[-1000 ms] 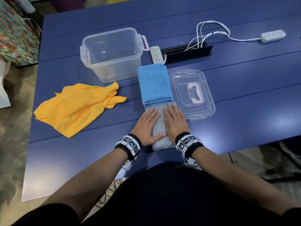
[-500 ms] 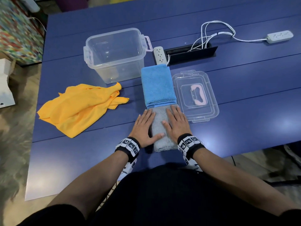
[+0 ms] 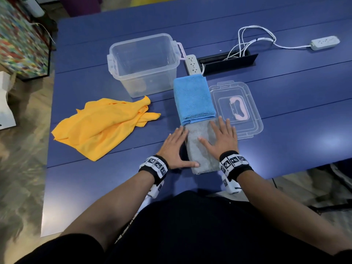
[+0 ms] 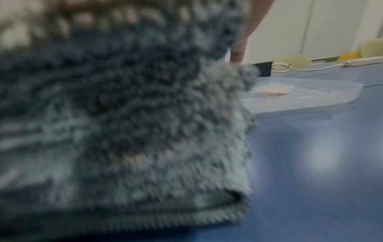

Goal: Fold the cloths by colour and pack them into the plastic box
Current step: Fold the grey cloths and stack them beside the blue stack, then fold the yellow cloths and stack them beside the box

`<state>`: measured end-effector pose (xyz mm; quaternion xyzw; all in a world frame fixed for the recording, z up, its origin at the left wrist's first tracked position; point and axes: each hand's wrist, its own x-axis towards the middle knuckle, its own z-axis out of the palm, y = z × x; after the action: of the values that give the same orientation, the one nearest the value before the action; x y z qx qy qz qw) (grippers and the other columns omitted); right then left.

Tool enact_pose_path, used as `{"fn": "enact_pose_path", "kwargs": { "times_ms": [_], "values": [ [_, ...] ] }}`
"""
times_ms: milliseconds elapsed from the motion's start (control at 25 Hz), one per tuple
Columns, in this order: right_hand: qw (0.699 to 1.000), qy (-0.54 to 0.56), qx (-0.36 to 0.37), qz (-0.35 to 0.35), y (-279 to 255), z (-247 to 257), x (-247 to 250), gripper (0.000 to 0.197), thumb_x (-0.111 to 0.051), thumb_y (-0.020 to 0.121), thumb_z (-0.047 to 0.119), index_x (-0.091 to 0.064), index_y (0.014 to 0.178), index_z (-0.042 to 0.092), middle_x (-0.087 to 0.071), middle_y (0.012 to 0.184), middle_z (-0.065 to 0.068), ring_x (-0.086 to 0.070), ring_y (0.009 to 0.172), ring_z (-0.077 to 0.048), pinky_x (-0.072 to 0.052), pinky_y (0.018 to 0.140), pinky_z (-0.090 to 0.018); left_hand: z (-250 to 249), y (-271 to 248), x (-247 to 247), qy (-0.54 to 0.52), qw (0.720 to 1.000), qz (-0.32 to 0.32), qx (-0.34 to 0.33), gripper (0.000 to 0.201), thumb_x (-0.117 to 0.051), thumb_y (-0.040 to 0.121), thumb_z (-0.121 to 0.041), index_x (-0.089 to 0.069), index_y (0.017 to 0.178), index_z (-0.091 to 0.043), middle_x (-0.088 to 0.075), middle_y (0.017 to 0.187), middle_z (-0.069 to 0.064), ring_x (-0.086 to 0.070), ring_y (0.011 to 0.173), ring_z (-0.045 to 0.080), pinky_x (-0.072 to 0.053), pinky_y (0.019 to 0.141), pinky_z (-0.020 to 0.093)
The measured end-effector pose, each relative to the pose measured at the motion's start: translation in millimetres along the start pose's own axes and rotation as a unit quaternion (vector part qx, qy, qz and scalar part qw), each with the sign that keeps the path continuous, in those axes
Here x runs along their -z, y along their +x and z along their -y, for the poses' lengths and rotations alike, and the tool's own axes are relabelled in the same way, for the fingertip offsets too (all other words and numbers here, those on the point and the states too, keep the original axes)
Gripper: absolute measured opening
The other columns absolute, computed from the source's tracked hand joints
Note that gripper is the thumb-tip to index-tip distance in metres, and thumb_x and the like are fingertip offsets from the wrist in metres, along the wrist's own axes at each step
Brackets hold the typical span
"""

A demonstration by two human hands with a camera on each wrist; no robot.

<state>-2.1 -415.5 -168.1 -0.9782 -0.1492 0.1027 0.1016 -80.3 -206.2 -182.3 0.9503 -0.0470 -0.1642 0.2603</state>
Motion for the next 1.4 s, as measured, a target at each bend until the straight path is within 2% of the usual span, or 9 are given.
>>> {"fn": "enact_pose_path", "kwargs": {
  "times_ms": [120,240,440,680,800,920,1120,1240,1400],
  "values": [
    [0.984,0.091,-0.010,-0.155,-5,33,20,0.062,-0.036,0.089,0.069,-0.054,0.129,0.026,-0.040,0.148,-0.004,-0.024,0.143,-0.025,-0.010,0.119,-0.044,46,-17,15,-0.066,0.989,-0.103,0.079,0.117,-0.047,0.067,-0.089,-0.013,0.156,-0.022,-0.008,0.164,0.002,-0.006,0.151,0.017,-0.009,0.122,0.041],
    [0.953,0.150,0.048,-0.258,-3,86,27,0.047,-0.042,0.090,0.061,-0.065,0.091,0.021,-0.059,0.097,-0.001,-0.052,0.100,-0.024,-0.039,0.092,-0.037,117,-38,36,-0.007,0.960,-0.188,0.209,0.087,-0.052,0.083,-0.065,-0.032,0.150,-0.013,-0.026,0.158,0.014,-0.021,0.146,0.032,-0.021,0.118,0.046],
    [0.963,0.203,0.128,-0.123,-11,158,-11,0.040,-0.046,0.089,0.058,-0.062,0.081,0.022,-0.058,0.082,0.004,-0.052,0.088,-0.021,-0.044,0.081,-0.039,202,-91,69,-0.087,0.879,-0.148,0.446,0.079,-0.061,0.091,-0.041,-0.017,0.153,-0.017,-0.019,0.157,0.015,-0.024,0.139,0.041,-0.036,0.104,0.056],
    [0.973,0.137,0.094,0.158,-23,202,-74,0.037,-0.057,0.090,0.045,-0.056,0.120,0.022,-0.056,0.121,-0.001,-0.045,0.121,-0.021,-0.045,0.094,-0.038,204,-115,63,0.053,0.962,0.026,0.267,0.040,-0.054,0.094,-0.027,-0.045,0.130,-0.013,-0.041,0.127,0.017,-0.051,0.109,0.039,-0.045,0.085,0.044],
    [0.976,0.138,0.083,0.144,-18,227,-88,0.052,-0.061,0.088,0.034,-0.044,0.136,0.025,-0.045,0.134,-0.004,-0.040,0.126,-0.025,-0.042,0.098,-0.042,188,-134,47,-0.006,0.987,0.096,0.130,0.021,-0.065,0.086,-0.023,-0.055,0.100,-0.012,-0.056,0.101,0.011,-0.057,0.094,0.030,-0.046,0.081,0.040],
    [0.987,0.045,0.105,0.114,-12,242,-93,0.065,-0.064,0.083,0.029,-0.037,0.143,0.024,-0.038,0.140,-0.006,-0.037,0.127,-0.028,-0.036,0.101,-0.040,176,-155,46,-0.191,0.956,0.168,0.145,0.012,-0.072,0.082,-0.031,-0.065,0.089,-0.024,-0.065,0.080,-0.003,-0.059,0.072,0.014,-0.051,0.070,0.030],
    [0.993,0.000,0.094,0.075,-20,255,-99,0.054,-0.064,0.082,0.029,-0.048,0.134,0.027,-0.027,0.151,-0.008,-0.023,0.139,-0.028,-0.029,0.107,-0.042,191,-154,63,-0.009,0.974,-0.152,0.166,0.063,-0.067,0.077,-0.064,-0.054,0.127,-0.027,-0.053,0.126,0.002,-0.046,0.116,0.021,-0.047,0.087,0.038],
    [0.979,0.006,0.125,0.162,-25,258,-104,0.051,-0.064,0.081,0.041,-0.052,0.130,0.032,-0.012,0.157,-0.009,-0.011,0.145,-0.029,-0.033,0.107,-0.045,200,-143,59,0.025,0.961,-0.032,0.273,0.106,-0.071,0.072,-0.066,-0.017,0.153,-0.023,-0.006,0.161,0.009,-0.011,0.146,0.035,-0.028,0.113,0.050],
    [0.975,-0.005,0.130,0.183,-19,250,-99,0.027,-0.066,0.084,0.036,-0.062,0.110,0.029,-0.007,0.160,-0.001,-0.018,0.145,-0.024,-0.037,0.106,-0.039,218,-114,90,-0.056,0.957,-0.047,0.281,0.058,-0.059,0.080,-0.045,-0.051,0.129,-0.015,-0.052,0.133,0.015,-0.050,0.118,0.041,-0.042,0.082,0.039]
  ]
}}
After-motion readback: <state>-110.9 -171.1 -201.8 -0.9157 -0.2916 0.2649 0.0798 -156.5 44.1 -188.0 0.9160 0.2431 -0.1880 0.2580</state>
